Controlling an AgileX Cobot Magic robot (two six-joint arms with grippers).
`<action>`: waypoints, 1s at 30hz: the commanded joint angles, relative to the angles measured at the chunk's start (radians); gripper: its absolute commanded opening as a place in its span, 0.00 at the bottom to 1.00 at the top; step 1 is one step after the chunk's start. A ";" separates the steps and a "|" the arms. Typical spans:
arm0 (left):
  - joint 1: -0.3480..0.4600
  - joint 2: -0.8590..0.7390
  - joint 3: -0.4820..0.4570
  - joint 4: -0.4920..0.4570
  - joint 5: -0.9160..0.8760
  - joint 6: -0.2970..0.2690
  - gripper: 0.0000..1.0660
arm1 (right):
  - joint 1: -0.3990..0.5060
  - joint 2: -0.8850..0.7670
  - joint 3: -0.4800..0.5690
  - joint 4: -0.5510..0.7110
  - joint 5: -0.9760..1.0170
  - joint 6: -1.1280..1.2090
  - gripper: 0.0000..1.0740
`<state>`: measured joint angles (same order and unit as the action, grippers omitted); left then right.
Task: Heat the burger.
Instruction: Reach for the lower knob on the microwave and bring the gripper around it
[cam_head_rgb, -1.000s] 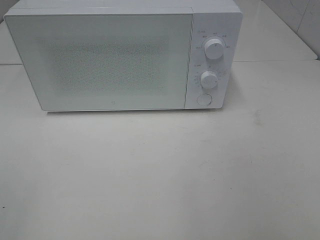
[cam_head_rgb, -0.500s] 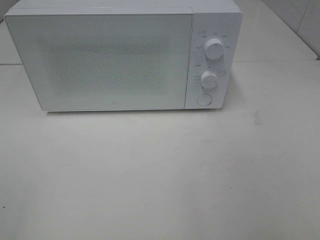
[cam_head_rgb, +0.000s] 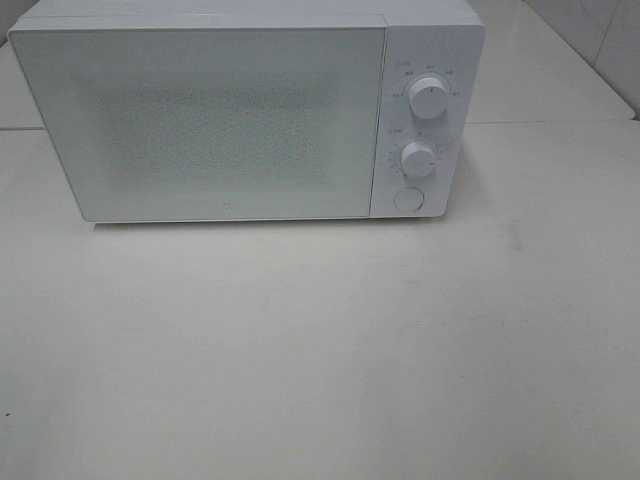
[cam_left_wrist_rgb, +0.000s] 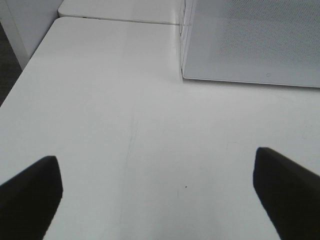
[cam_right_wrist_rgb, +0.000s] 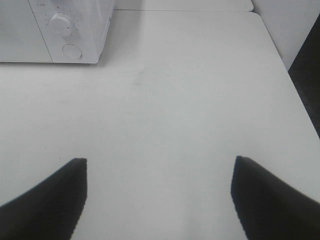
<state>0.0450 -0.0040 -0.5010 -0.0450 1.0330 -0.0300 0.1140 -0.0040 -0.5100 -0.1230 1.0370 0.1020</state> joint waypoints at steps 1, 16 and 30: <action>0.004 -0.025 0.003 -0.007 -0.006 0.000 0.92 | -0.006 -0.026 0.003 0.003 -0.005 -0.001 0.71; 0.004 -0.025 0.003 -0.007 -0.006 0.000 0.92 | -0.005 0.078 -0.054 0.000 -0.131 -0.001 0.70; 0.004 -0.025 0.003 -0.007 -0.006 0.000 0.92 | -0.005 0.346 -0.049 0.000 -0.395 -0.001 0.69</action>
<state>0.0450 -0.0040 -0.5010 -0.0450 1.0330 -0.0290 0.1140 0.3140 -0.5580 -0.1230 0.6830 0.1020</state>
